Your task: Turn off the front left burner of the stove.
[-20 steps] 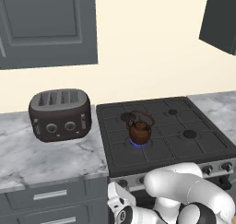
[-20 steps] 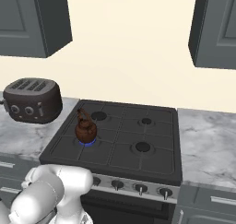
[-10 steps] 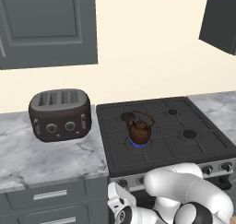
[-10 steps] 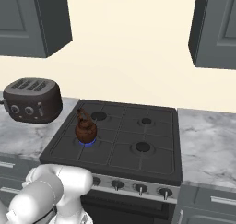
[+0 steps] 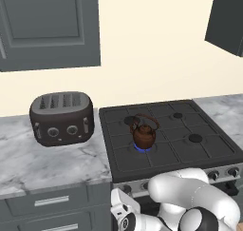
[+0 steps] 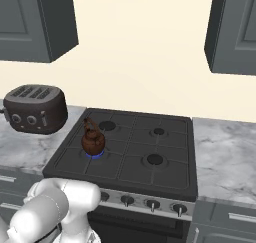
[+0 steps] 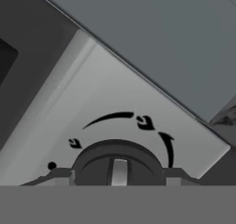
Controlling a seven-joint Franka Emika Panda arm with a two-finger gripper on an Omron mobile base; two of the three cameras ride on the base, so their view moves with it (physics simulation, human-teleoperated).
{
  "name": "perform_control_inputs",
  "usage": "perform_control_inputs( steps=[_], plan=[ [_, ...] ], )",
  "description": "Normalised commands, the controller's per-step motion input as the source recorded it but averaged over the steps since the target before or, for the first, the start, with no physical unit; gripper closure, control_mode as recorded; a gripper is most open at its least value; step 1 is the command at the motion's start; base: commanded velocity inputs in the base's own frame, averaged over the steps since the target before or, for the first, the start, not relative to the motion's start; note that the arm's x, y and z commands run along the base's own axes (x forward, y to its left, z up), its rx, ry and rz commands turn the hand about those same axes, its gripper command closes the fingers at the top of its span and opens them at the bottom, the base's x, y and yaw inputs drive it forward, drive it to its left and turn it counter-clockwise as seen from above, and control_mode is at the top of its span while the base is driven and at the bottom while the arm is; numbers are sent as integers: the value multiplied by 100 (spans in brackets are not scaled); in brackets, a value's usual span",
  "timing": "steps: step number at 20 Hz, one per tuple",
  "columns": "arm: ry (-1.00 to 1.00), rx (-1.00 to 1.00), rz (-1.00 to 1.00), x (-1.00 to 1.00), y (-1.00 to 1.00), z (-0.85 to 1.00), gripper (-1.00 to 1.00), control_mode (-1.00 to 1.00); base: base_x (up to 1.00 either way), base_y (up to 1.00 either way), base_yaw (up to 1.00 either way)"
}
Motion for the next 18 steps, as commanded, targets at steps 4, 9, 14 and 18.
perform_control_inputs(
  steps=[4,9,14,18],
  plan=[
    [0,0,0,-13,4,0,100,-100,0,0,0],
    [0,1,0,-16,1,0,100,-100,0,0,0],
    [0,19,-8,-27,7,6,100,-100,0,0,0],
    [-1,28,-13,-39,1,11,100,-100,0,0,0]
  ],
)
